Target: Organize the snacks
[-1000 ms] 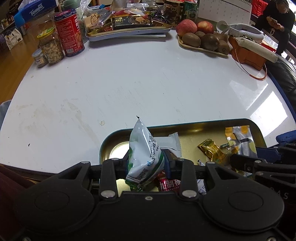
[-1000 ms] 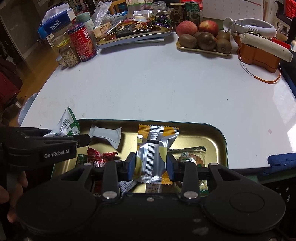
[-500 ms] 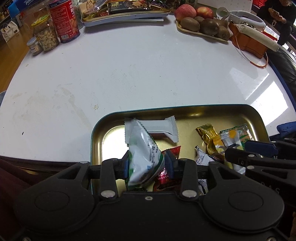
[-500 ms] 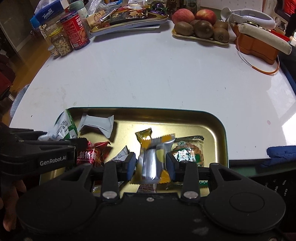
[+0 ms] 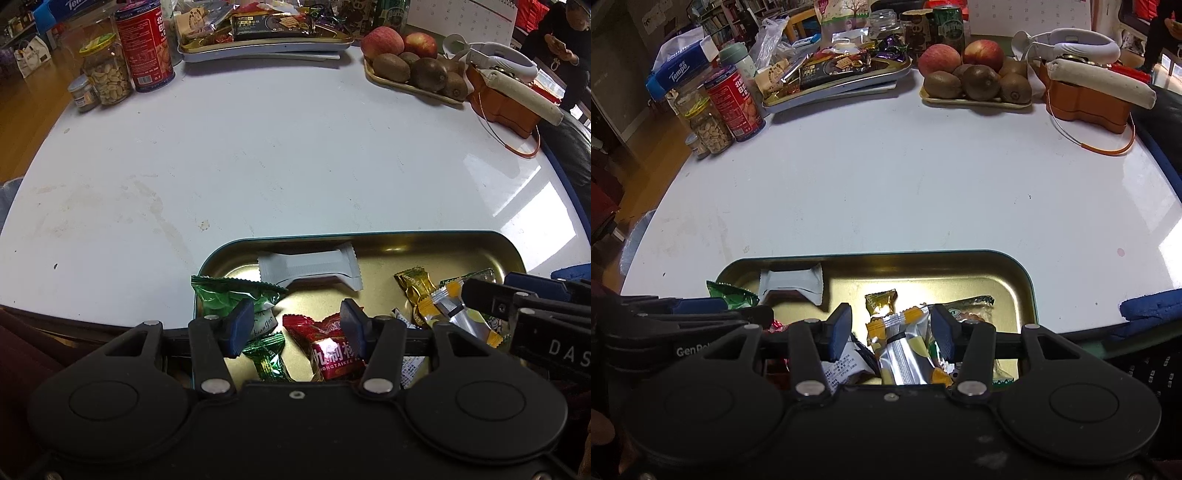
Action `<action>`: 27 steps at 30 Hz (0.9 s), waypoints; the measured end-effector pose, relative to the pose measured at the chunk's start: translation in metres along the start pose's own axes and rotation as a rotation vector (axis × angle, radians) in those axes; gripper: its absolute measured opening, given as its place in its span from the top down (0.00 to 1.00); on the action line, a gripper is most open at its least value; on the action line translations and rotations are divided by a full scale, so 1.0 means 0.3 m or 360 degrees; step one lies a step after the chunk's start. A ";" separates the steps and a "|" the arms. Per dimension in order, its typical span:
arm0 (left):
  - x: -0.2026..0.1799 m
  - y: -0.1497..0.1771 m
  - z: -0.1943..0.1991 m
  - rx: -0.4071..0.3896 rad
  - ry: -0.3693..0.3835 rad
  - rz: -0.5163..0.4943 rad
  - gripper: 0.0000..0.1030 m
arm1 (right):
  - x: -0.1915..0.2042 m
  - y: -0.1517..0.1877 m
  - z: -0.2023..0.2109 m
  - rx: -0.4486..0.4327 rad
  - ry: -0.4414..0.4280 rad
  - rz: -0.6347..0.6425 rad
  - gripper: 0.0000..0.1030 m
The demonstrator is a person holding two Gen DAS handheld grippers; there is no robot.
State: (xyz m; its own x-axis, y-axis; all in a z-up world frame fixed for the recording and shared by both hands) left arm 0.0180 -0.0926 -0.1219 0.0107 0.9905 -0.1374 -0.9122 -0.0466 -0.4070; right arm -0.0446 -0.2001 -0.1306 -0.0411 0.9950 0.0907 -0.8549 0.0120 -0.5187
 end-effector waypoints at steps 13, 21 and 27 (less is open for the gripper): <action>0.002 -0.020 0.028 -0.0034 -0.0018 -0.0028 0.45 | 0.004 -0.017 0.016 -0.0061 -0.0012 -0.0025 0.51; 0.022 -0.040 0.040 -0.0073 -0.0033 0.0005 0.45 | -0.018 -0.025 0.029 -0.0099 0.0004 -0.0088 0.51; 0.042 -0.055 0.046 -0.0086 -0.0045 0.0041 0.45 | -0.034 -0.034 0.040 -0.0128 0.0020 -0.0137 0.51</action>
State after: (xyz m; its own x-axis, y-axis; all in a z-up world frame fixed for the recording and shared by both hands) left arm 0.0276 -0.0776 -0.1045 -0.0250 0.9920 -0.1234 -0.8886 -0.0786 -0.4518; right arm -0.0417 -0.2117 -0.1162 0.0379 0.9911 0.1273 -0.8106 0.1050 -0.5762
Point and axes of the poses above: each gripper's, at about its wrist camera, not at the fingertips, and z roughly against the way its jaws point, x to its left, y to its underside, the point moved 8 cm from there along -z, roughly the way its jaws point, and after that the axes turned 10 degrees about z, right-handed, at the moved point
